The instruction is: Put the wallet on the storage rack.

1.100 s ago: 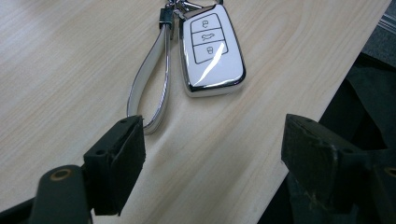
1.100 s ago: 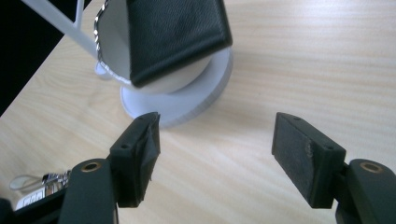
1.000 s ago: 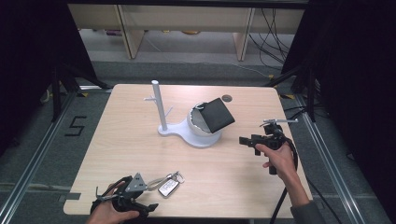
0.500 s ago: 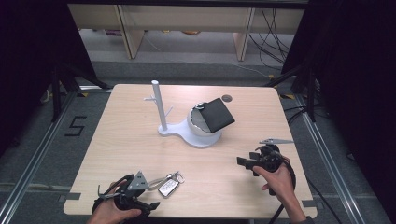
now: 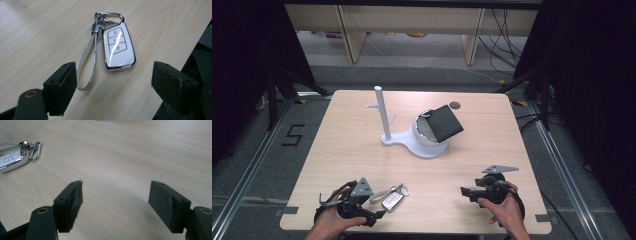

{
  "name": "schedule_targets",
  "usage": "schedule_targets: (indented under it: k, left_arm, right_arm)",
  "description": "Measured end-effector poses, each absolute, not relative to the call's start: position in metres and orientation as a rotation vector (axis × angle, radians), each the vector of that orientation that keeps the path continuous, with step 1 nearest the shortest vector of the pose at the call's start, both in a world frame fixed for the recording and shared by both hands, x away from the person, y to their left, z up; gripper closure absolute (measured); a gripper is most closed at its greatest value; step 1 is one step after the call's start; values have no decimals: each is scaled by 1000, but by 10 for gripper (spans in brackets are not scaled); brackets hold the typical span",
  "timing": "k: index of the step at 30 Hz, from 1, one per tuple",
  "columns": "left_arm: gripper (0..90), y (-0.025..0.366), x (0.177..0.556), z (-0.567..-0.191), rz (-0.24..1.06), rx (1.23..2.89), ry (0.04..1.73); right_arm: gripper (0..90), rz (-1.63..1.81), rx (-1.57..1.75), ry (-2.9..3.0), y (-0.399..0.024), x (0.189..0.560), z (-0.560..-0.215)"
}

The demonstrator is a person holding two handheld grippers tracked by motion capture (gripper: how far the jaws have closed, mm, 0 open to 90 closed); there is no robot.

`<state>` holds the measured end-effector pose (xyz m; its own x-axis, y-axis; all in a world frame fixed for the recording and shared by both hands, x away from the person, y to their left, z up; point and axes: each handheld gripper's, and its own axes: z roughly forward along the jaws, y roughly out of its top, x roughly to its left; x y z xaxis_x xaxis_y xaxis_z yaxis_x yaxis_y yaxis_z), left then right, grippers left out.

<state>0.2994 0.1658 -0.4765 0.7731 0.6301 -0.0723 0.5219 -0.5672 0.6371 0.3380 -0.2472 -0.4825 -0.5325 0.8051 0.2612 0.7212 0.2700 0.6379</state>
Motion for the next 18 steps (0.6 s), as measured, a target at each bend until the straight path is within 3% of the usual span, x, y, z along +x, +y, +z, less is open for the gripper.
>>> schedule_targets:
  k: [12, 18]
  left_arm:
    - [200, 139, 323, -468, 202, 2325, 794]
    - [242, 123, 352, -467, 191, 2383, 771]
  right_arm:
    - [267, 1047, 1461, 2471, -241, 313, -489]
    - [268, 1044, 1465, 2464, -241, 311, -492]
